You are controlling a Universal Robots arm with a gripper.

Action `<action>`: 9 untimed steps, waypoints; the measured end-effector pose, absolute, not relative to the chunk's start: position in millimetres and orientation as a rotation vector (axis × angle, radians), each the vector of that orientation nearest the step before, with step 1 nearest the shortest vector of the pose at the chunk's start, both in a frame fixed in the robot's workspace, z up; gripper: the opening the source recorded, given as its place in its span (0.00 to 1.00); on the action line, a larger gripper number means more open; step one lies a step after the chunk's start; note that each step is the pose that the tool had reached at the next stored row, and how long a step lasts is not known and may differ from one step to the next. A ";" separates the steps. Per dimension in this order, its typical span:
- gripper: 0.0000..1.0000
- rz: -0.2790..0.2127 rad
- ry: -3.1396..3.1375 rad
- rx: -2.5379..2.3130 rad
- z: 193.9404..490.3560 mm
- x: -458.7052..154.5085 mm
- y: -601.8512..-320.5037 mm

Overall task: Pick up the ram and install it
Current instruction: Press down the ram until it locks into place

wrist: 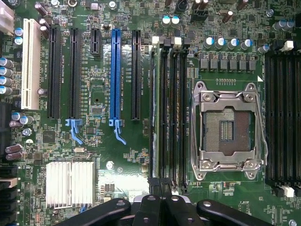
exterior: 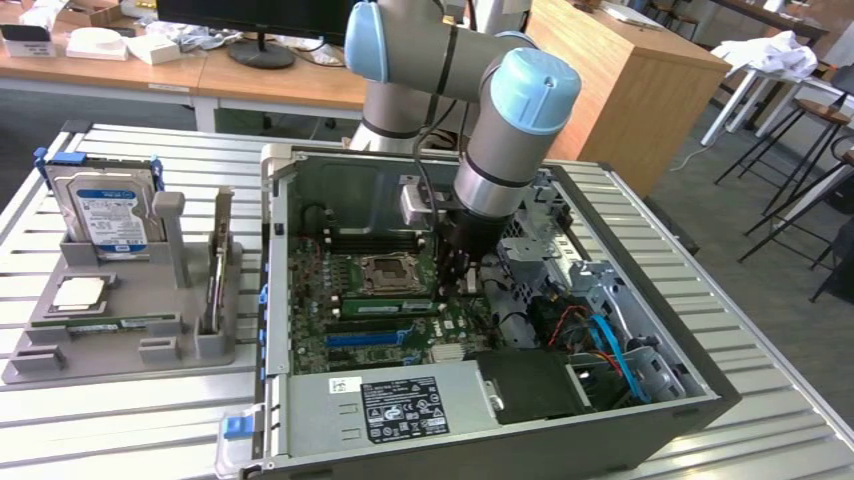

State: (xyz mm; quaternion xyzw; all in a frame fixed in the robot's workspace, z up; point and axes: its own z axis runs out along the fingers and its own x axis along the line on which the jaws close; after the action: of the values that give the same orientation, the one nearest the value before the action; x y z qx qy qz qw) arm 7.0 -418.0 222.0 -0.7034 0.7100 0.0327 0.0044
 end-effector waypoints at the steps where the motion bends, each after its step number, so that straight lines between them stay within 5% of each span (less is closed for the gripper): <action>1: 0.10 0.103 2.224 -2.204 222.0 7.0 -418.0; 9: 0.10 0.103 2.224 -2.203 226.3 7.0 -418.0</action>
State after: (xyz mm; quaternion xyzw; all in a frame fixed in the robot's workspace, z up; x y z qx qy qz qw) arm 7.0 -418.0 226.3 -0.7034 0.7101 0.0328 0.0044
